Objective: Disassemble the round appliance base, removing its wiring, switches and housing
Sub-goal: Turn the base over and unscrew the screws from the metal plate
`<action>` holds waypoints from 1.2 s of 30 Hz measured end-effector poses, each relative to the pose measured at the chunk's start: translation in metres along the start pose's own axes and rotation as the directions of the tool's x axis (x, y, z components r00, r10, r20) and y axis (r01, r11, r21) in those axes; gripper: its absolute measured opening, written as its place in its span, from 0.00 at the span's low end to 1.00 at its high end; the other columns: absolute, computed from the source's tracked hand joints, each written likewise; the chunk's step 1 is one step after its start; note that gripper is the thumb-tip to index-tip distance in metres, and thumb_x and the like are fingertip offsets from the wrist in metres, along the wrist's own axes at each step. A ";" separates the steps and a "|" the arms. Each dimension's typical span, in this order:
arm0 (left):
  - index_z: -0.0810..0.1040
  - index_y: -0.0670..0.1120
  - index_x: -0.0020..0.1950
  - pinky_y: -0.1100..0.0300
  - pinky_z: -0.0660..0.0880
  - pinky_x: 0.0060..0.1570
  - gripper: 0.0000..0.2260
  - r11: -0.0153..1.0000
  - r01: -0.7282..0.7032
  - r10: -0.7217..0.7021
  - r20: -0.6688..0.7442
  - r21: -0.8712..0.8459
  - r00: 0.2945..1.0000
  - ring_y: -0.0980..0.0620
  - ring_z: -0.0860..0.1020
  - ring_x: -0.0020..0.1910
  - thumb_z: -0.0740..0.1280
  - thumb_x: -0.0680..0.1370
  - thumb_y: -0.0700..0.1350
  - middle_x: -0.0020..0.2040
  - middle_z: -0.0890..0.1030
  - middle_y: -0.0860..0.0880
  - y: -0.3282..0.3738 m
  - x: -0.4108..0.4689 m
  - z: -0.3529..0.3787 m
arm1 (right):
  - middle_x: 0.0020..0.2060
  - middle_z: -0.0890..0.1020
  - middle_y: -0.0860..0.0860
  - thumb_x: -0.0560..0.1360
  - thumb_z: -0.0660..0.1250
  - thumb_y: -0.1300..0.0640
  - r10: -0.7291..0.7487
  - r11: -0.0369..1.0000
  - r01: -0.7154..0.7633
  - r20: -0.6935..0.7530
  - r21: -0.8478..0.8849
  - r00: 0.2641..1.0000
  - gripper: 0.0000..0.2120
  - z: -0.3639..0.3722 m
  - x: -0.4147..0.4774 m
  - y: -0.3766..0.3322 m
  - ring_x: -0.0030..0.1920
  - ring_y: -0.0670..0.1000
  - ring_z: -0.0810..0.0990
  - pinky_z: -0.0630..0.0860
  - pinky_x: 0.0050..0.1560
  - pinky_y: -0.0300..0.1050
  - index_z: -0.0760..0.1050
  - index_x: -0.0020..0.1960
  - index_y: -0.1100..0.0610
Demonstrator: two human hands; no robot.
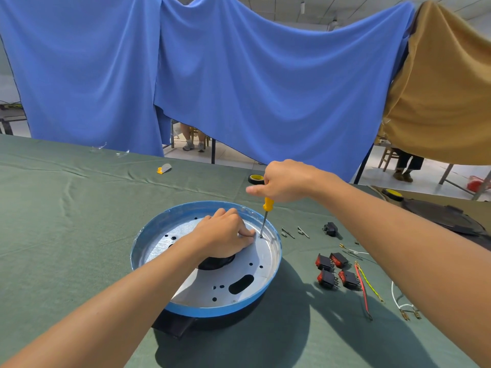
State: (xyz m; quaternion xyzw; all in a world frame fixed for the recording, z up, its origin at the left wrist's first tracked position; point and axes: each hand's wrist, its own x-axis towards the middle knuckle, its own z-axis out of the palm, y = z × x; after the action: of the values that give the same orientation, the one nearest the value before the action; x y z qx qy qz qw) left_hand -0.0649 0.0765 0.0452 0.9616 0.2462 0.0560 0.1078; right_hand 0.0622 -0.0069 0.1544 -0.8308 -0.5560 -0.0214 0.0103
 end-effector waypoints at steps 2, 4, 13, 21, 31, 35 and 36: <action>0.79 0.61 0.63 0.52 0.63 0.59 0.15 1.000 0.003 -0.003 0.000 0.001 1.000 0.48 0.65 0.65 0.58 0.81 0.59 0.64 0.70 0.52 0.000 0.000 0.000 | 0.29 0.71 0.52 0.78 0.62 0.40 0.010 1.000 -0.010 -0.023 0.030 1.000 0.24 0.002 0.000 0.000 0.34 0.54 0.69 0.63 0.32 0.43 0.73 0.36 0.60; 0.79 0.61 0.64 0.52 0.63 0.58 0.15 1.000 0.003 -0.003 0.002 0.008 1.000 0.48 0.65 0.65 0.58 0.81 0.59 0.64 0.70 0.52 0.000 0.001 0.000 | 0.35 0.75 0.62 0.76 0.66 0.50 -0.006 0.997 0.006 -0.003 0.072 1.000 0.17 0.002 -0.001 -0.002 0.36 0.53 0.67 0.63 0.34 0.43 0.78 0.47 0.66; 0.80 0.61 0.62 0.52 0.63 0.59 0.15 1.000 0.005 -0.005 0.002 0.002 1.000 0.48 0.65 0.65 0.58 0.81 0.60 0.64 0.70 0.52 0.000 0.001 0.000 | 0.37 0.77 0.48 0.74 0.69 0.46 -0.033 0.994 0.024 0.085 0.110 0.996 0.08 -0.003 0.000 0.001 0.35 0.48 0.74 0.70 0.31 0.40 0.76 0.40 0.50; 0.79 0.60 0.64 0.51 0.64 0.61 0.15 1.000 0.000 -0.001 0.003 0.014 1.000 0.48 0.65 0.65 0.59 0.81 0.59 0.64 0.70 0.51 0.000 0.001 -0.001 | 0.38 0.78 0.59 0.73 0.67 0.55 -0.020 0.994 0.019 0.005 0.108 1.000 0.09 0.001 -0.002 0.001 0.37 0.53 0.72 0.67 0.34 0.42 0.81 0.48 0.61; 0.81 0.57 0.60 0.55 0.65 0.57 0.14 0.986 -0.073 0.104 -0.215 0.149 0.971 0.49 0.68 0.62 0.59 0.81 0.56 0.61 0.76 0.53 0.006 0.004 0.007 | 0.33 0.76 0.53 0.75 0.67 0.47 -0.040 0.996 0.045 -0.066 0.078 0.997 0.15 0.005 -0.005 0.003 0.37 0.52 0.72 0.67 0.33 0.44 0.78 0.44 0.60; 0.81 0.53 0.60 0.50 0.71 0.58 0.11 0.990 -0.141 0.136 -0.161 -0.021 0.977 0.47 0.72 0.61 0.64 0.79 0.49 0.61 0.78 0.50 0.008 0.010 0.006 | 0.41 0.75 0.45 0.72 0.71 0.54 -0.133 0.980 0.135 -0.023 0.146 0.991 0.09 0.001 -0.011 0.006 0.42 0.46 0.74 0.68 0.33 0.40 0.77 0.52 0.51; 0.83 0.51 0.56 0.48 0.73 0.56 0.09 0.986 -0.154 0.144 -0.148 -0.060 0.979 0.47 0.74 0.58 0.66 0.79 0.48 0.57 0.79 0.49 0.008 0.011 0.006 | 0.41 0.75 0.44 0.71 0.71 0.54 -0.154 0.977 0.154 -0.012 0.150 0.988 0.10 0.000 -0.013 0.007 0.41 0.43 0.73 0.67 0.33 0.40 0.76 0.52 0.50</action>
State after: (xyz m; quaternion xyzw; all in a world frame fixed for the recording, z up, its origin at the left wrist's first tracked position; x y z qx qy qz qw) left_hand -0.0508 0.0737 0.0415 0.9664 0.1786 0.1413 0.1193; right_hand 0.0635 -0.0212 0.1538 -0.7821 -0.6188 0.0198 0.0711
